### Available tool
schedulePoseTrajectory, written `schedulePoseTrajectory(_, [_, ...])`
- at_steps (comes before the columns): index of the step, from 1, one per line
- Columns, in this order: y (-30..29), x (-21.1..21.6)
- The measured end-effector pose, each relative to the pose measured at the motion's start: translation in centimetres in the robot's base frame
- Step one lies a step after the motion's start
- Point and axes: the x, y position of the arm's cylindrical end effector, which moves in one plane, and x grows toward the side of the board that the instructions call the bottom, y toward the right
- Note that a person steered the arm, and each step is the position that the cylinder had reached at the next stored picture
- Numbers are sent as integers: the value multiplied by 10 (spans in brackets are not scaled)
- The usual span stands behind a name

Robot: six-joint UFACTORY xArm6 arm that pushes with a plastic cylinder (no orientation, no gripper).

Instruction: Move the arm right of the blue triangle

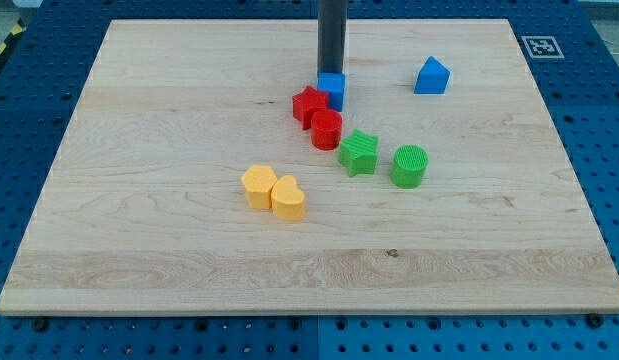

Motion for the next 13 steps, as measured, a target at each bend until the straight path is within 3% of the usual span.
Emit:
schedulePoseTrajectory(3, [0,-1])
schedulePoseTrajectory(5, [57,-13])
schedulePoseTrajectory(10, [105,-60])
schedulePoseTrajectory(11, [147,-67])
schedulePoseTrajectory(12, [193,-35])
schedulePoseTrajectory(13, [194,-15])
